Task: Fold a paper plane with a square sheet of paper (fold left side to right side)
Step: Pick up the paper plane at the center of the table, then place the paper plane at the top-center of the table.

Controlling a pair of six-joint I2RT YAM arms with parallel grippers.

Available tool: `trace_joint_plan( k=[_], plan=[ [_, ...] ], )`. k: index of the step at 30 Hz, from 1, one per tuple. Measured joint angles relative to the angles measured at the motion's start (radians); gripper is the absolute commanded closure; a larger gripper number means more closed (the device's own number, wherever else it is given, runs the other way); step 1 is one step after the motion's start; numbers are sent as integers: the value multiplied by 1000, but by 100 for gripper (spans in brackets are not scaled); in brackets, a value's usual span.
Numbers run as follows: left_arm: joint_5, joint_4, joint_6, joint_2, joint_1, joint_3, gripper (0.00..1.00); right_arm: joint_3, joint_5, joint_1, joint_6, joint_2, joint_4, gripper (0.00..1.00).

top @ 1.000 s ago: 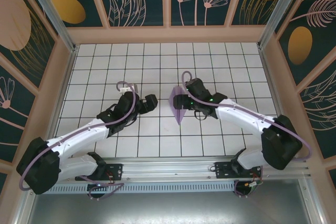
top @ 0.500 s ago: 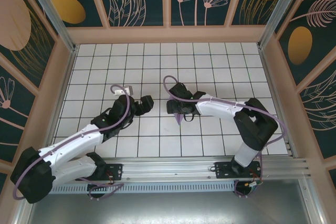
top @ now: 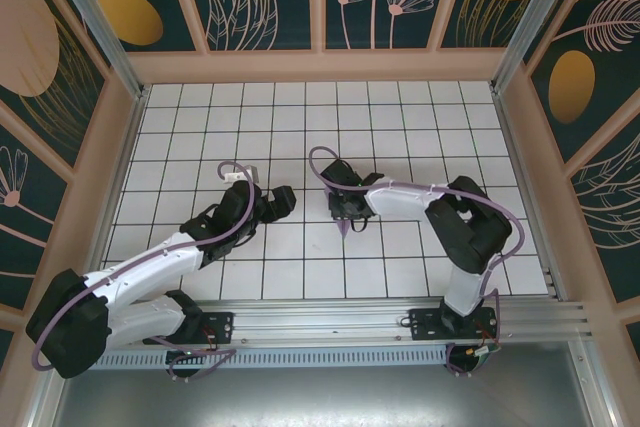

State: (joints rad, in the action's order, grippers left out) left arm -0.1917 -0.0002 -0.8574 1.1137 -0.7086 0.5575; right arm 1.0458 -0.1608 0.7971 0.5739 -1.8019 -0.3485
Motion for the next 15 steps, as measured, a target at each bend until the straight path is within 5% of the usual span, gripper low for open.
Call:
trace_joint_plan(
  k=[4,15],
  plan=[
    [0,0,1,0,0,2,1,18,0,-11,-8,-4,-3,100],
    [24,-4,39,15,0,38,2,187,-8,-195,-112,-35,-64,100]
  ],
)
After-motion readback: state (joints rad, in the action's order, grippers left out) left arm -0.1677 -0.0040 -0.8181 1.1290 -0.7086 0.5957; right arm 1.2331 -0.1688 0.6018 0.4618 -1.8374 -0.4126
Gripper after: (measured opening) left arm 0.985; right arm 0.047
